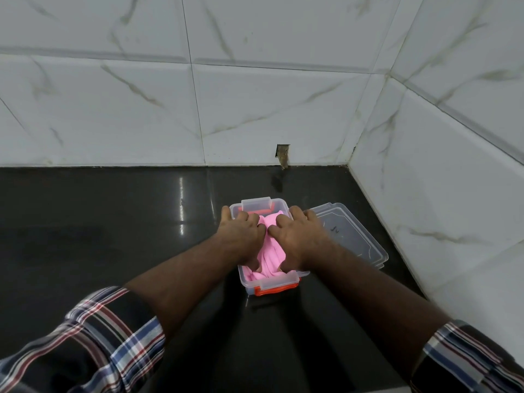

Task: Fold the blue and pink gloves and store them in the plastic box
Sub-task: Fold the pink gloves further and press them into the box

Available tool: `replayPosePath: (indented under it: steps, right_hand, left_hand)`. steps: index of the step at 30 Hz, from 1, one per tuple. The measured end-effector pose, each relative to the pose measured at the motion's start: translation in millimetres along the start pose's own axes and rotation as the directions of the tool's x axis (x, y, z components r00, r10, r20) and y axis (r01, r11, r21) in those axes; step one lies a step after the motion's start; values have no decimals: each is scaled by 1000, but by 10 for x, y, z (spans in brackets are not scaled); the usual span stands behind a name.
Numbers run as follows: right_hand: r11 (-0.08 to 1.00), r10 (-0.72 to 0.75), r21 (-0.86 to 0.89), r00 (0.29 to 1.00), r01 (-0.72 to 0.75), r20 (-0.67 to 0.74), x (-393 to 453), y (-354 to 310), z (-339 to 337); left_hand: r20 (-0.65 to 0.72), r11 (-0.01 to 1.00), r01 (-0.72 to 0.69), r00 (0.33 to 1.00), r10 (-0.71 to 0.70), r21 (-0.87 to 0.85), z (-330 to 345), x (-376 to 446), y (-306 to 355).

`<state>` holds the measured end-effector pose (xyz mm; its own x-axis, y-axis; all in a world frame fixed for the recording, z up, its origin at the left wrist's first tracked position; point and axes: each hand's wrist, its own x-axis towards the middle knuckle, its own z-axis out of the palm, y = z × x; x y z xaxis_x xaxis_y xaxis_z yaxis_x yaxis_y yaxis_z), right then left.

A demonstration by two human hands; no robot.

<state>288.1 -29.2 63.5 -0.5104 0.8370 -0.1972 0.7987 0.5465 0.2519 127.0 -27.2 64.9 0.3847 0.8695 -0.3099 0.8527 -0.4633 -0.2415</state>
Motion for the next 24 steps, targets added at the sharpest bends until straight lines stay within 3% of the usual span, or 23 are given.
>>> replayPosePath:
  steps: [9,13,15,19,24]
  right_hand:
    - [995,40,93,998,-44,41,6,-35,28]
    - [946,116,286,982,-155,147,-7,-22,-51]
    - [887,170,414,979,-203,116,-41,-46,-126]
    - [828,249,537,964,-161,-94,-63,-261,-183]
    - [768,198,622,980,-151,-6,-49,-685,-245]
  left_hand:
    - [20,996,19,1000,-17,-91,20,-17,-12]
    - [31,975,9,1000,-2,-223,-41,-56,-123]
    - [-6,957,-16,1000,15,-290,-59,-65,-227]
    - [-119,956,-83,992,51,-283,-18,-126,-432]
    - [-161,976,-116,983,86,-186,21,-245,-478]
